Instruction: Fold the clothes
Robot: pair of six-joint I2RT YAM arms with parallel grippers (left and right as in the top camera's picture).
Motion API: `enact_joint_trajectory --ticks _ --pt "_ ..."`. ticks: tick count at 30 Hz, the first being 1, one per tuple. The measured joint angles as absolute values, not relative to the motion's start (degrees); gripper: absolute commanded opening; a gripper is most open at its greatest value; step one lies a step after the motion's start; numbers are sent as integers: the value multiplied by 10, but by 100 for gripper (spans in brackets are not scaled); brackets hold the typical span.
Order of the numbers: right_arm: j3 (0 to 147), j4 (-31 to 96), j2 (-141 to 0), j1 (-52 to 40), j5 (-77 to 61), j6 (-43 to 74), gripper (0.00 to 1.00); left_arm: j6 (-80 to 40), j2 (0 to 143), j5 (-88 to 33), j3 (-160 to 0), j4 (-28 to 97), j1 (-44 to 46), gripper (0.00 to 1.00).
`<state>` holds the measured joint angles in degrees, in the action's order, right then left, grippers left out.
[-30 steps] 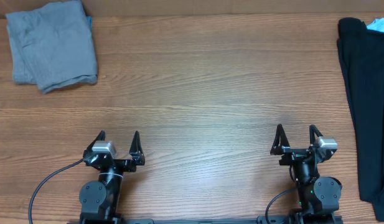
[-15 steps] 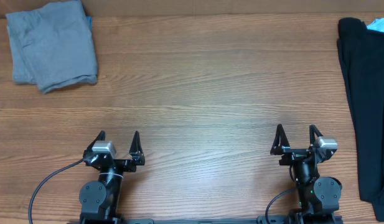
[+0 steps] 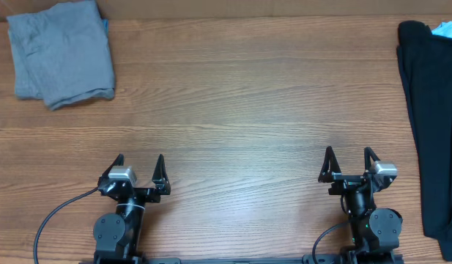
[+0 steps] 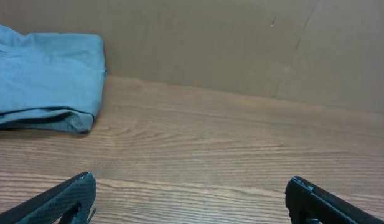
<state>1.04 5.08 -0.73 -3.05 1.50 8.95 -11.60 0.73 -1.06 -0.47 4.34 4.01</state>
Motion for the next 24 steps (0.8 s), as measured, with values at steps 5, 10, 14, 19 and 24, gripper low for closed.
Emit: enact_joint_trajectory --ticks 5,10,14,19,24 --pt "10 51 -7 -30 15 90 100 -116 8 -11 -5 43 40 100" --pt "10 51 -8 -30 15 90 100 -116 8 -11 -5 43 40 100" --pt "10 48 -7 -30 15 90 100 -116 7 -11 -5 43 40 100" --pt "10 18 -7 -30 -25 120 100 -116 7 -11 -5 43 40 100" --pt "10 10 -7 -30 -134 225 100 -116 7 -11 -5 43 40 100"
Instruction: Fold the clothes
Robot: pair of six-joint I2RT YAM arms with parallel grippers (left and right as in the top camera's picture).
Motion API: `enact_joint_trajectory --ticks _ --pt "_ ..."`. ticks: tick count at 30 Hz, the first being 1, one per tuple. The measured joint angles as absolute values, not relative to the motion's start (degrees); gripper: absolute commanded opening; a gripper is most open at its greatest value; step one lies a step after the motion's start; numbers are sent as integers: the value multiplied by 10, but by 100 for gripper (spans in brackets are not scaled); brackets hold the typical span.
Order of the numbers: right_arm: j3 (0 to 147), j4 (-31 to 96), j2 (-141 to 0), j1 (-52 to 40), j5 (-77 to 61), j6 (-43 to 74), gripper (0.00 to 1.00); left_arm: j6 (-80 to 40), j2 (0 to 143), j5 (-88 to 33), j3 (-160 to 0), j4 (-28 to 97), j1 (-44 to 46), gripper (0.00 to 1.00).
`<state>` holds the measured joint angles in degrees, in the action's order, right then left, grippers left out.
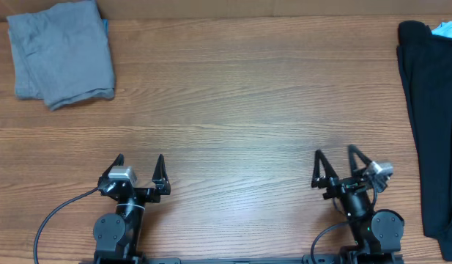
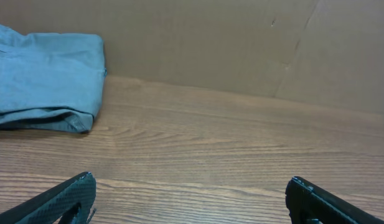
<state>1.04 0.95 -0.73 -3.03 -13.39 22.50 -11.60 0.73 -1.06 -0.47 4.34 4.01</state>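
Observation:
A folded grey garment lies at the table's far left corner; the left wrist view shows it at the upper left. A black garment lies unfolded along the right edge, with a bit of light blue cloth at its top. My left gripper rests open near the front edge, fingers wide apart over bare wood. My right gripper is open too, turned slightly left, a short way from the black garment.
The wooden table spans the view. A cardboard wall stands along its far edge.
My right gripper has turned and shifted a little to the left. The left arm and both garments have not moved.

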Motion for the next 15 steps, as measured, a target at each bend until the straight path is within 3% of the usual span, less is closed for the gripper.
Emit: enact_joint_trajectory --ticks 9,15 --pt "10 17 -7 -30 -180 318 100 -116 7 -11 -5 43 40 100" --pt "10 -56 -7 -30 -173 346 100 -116 8 -11 -5 43 40 100"
